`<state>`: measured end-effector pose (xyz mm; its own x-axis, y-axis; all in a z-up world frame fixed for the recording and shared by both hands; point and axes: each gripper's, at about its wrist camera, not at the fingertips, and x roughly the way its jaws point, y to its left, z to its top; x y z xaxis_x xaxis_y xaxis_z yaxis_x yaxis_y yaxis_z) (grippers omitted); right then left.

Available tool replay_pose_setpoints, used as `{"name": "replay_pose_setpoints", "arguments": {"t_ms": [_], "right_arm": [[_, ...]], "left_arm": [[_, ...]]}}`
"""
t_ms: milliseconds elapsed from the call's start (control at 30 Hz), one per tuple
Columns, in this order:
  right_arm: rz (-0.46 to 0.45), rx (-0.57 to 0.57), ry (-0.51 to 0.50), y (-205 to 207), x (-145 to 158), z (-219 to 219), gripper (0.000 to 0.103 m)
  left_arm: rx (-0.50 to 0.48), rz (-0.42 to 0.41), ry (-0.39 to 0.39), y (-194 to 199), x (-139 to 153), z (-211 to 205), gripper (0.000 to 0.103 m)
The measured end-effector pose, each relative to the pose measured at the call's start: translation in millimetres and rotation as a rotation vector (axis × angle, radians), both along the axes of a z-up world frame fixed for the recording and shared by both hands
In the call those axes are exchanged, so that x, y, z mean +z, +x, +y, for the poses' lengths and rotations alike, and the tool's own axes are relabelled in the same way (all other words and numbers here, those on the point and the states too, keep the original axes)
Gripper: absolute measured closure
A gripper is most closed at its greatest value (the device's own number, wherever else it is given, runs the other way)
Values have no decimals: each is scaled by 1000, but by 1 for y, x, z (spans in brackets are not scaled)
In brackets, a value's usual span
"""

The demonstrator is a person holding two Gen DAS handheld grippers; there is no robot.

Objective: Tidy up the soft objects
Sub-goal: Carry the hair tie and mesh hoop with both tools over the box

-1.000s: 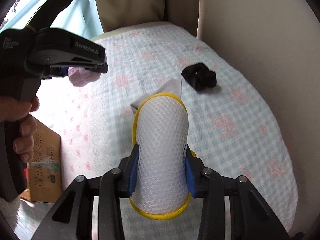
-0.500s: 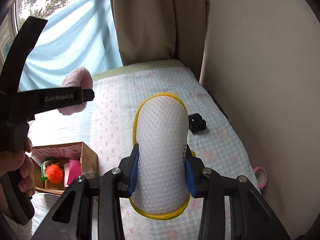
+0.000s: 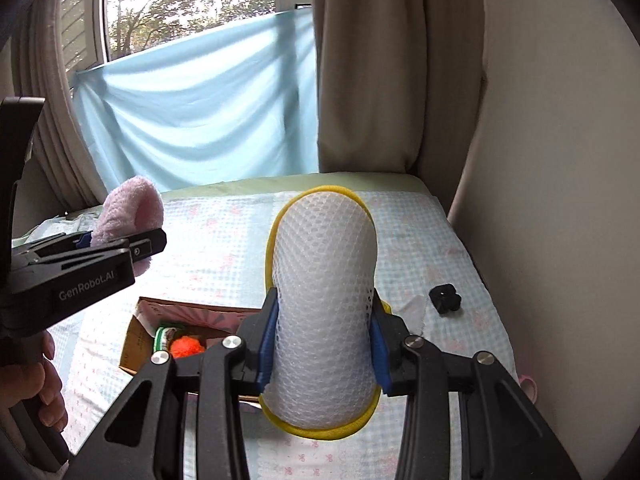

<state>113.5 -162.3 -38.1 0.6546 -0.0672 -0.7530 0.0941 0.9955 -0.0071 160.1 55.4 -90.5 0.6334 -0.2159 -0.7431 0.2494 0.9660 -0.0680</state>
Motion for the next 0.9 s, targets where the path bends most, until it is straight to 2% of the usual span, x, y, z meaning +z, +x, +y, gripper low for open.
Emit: {"name": "replay_pose_setpoints", "arguments": {"t_ms": [200,333,433,633,900], "right_arm": [[25,100,37,16,-5,68,67],[76,144,80,29,-26,107,67],[136,167,110,40,-50,132,67],[265,177,150,63,-98,160,67],[442,135,220,104,-154,165,67]], "left_arm": [[56,54,30,-1,-28,68,61],[50,100,68,0,-54,102,61],[51,150,67,6,-76,119,61],[20,234,72,31,-115,131,61],[-48,370,98,73,-169,120,61]]}}
